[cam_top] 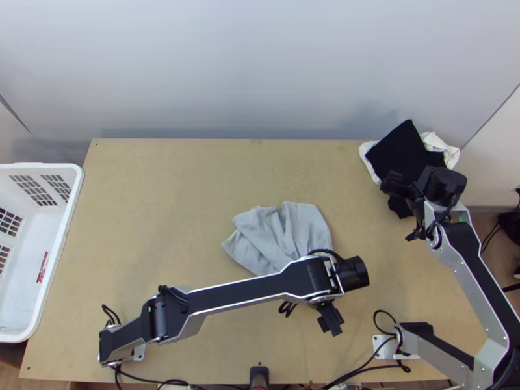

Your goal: Fold the t-shirt

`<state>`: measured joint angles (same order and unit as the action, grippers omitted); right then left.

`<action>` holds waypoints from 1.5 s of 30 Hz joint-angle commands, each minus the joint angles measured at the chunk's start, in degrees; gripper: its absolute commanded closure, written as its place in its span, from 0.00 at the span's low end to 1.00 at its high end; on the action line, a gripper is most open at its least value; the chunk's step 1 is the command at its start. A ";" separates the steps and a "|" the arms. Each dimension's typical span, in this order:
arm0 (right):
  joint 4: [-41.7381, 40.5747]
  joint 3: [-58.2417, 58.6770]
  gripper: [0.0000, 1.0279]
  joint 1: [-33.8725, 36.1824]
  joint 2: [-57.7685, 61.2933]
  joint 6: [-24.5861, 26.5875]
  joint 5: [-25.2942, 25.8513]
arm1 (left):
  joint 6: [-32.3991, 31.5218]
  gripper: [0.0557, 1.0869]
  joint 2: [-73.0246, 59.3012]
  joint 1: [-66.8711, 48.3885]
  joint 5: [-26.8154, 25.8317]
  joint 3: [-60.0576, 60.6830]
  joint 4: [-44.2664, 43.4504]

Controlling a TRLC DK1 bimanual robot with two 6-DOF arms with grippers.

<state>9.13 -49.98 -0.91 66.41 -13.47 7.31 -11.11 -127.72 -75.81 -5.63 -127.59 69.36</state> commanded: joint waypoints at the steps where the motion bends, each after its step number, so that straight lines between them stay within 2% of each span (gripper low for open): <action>1: -1.48 2.87 0.04 -0.24 -2.52 0.20 -4.41 | -0.66 0.11 2.21 -0.13 -2.37 -2.22 0.86; 7: -1.39 4.71 0.04 -1.82 -3.22 2.14 -8.19 | -0.31 0.11 7.40 3.30 3.26 -2.14 1.30; 14: -0.86 4.71 0.04 -4.81 -2.08 5.83 -11.35 | 1.89 0.11 17.95 9.98 3.52 -2.58 2.09; 17: -0.42 4.62 0.04 -8.85 -1.55 6.44 -12.06 | 2.24 0.11 21.29 13.41 5.89 -0.99 4.29; 20: 0.19 3.39 0.04 -13.59 -0.23 6.62 -12.06 | 2.59 0.11 24.71 17.01 8.44 2.96 4.82; 23: 0.19 1.90 0.05 -17.90 2.58 8.99 -11.62 | 2.68 0.11 27.70 19.74 9.50 5.25 4.99; 28: 0.45 -1.88 0.05 -22.74 7.24 8.11 -11.35 | 2.68 0.11 31.83 25.45 11.52 11.31 4.03; 35: 3.09 -7.86 0.05 -31.09 12.60 8.11 -11.35 | 3.29 0.11 40.01 30.20 16.18 28.89 -6.43; 40: 8.28 -12.43 0.05 -37.06 17.26 8.99 -11.97 | 2.76 0.11 43.43 32.22 16.53 36.27 -8.37; 45: 8.89 -13.92 0.05 -38.64 21.65 10.84 -14.43 | 2.59 0.11 47.13 34.33 16.53 42.42 -10.21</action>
<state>15.86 -60.40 -35.33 82.32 -4.16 -5.08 -8.12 -85.73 -44.62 10.17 -94.37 62.08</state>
